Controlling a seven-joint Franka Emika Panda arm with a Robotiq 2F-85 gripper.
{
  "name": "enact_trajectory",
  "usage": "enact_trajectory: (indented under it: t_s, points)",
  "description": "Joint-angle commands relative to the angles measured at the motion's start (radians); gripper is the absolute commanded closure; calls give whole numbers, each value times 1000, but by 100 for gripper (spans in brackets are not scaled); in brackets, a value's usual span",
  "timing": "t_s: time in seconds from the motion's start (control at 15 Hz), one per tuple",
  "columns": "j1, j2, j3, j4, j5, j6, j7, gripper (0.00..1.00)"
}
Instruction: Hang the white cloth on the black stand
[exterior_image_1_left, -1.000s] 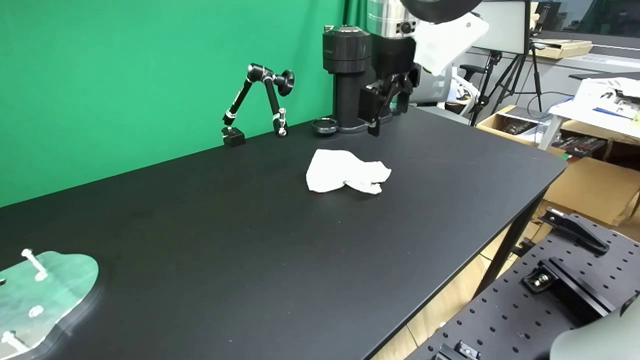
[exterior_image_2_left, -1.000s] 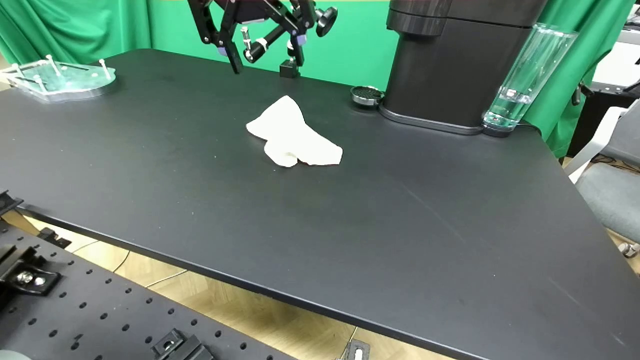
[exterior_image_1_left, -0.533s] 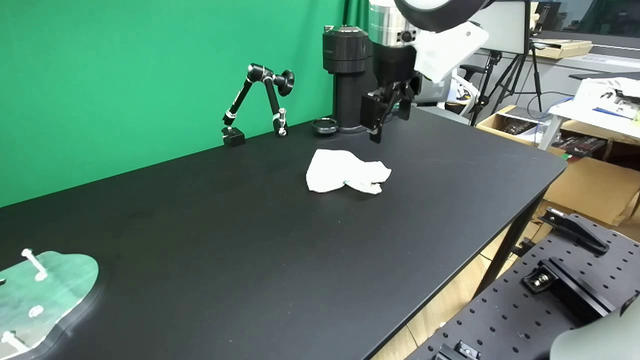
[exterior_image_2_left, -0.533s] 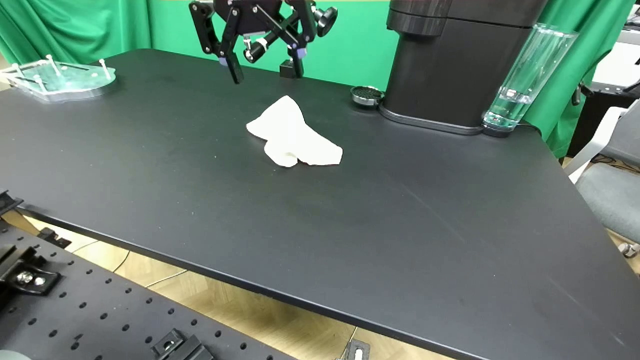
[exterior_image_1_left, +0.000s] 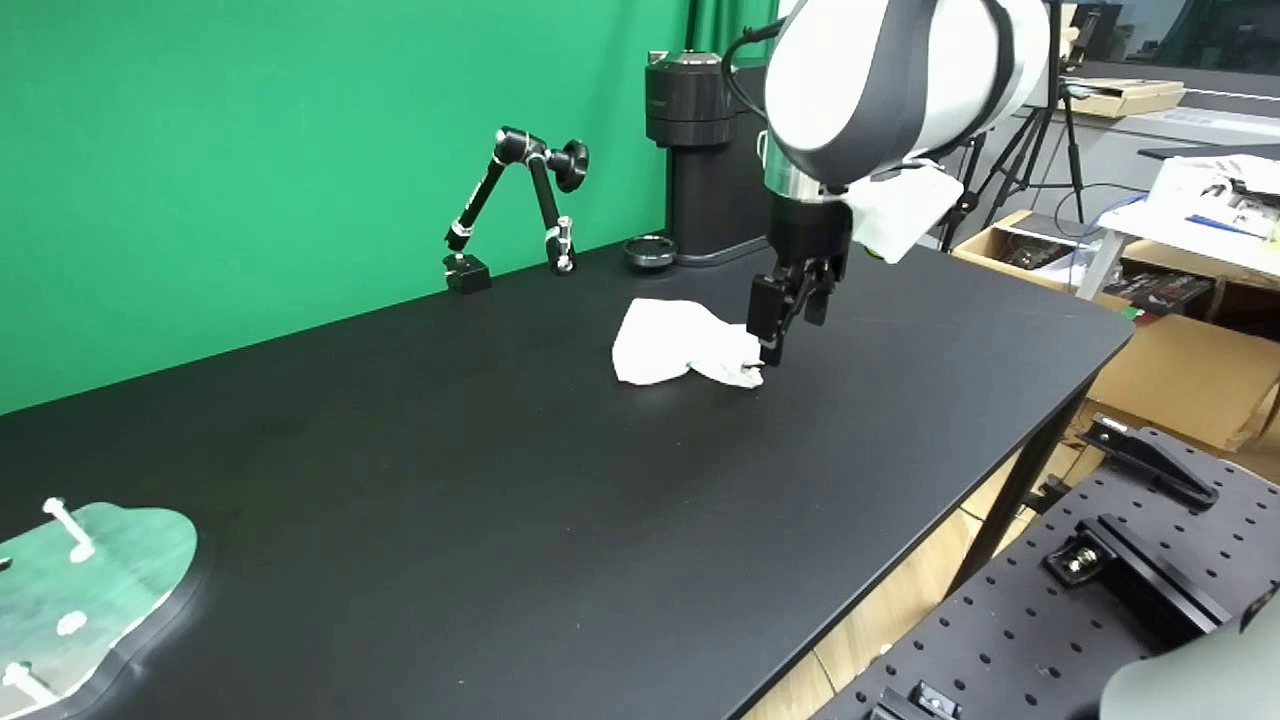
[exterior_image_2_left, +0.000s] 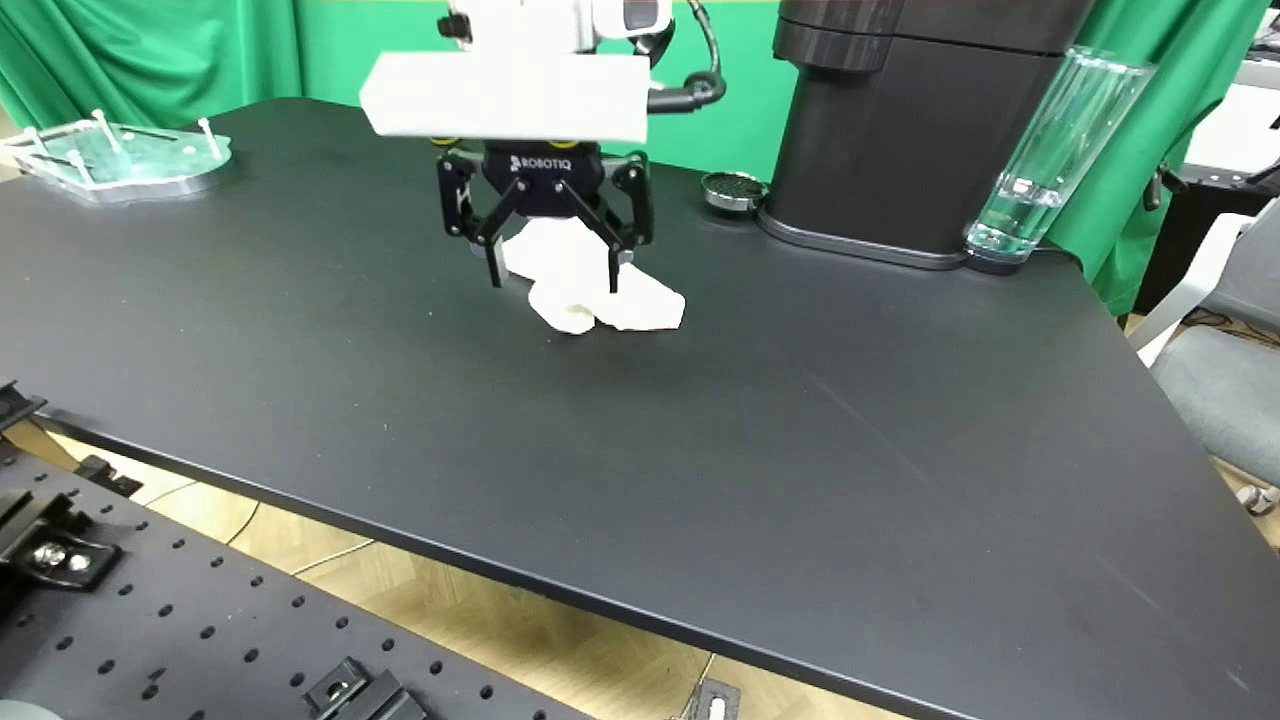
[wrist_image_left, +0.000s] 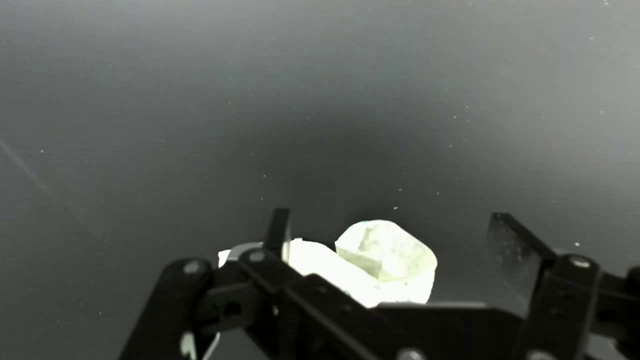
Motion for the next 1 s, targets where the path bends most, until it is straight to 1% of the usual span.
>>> enact_trajectory:
  t_s: [0.0,0.13,0.2,0.27,0.33,0.4,0.6,0.8,0.93]
  points:
    - [9,108,-35,73,-80,81,23,0]
    - [46,147,-86,104,-166,140,73,0]
    - [75,163,-120,122,-201,170,113,0]
    - [118,180,-170,142,-240,201,167,0]
    - [153,197,-207,161,-245,228,214,0]
    - [179,214,-226,175,-229,248,264,0]
    - [200,253,-209,199,-147,260,309,0]
    - [182,272,-138,214,-36,249,283,0]
    - [172,281,-98,230,14,246,274,0]
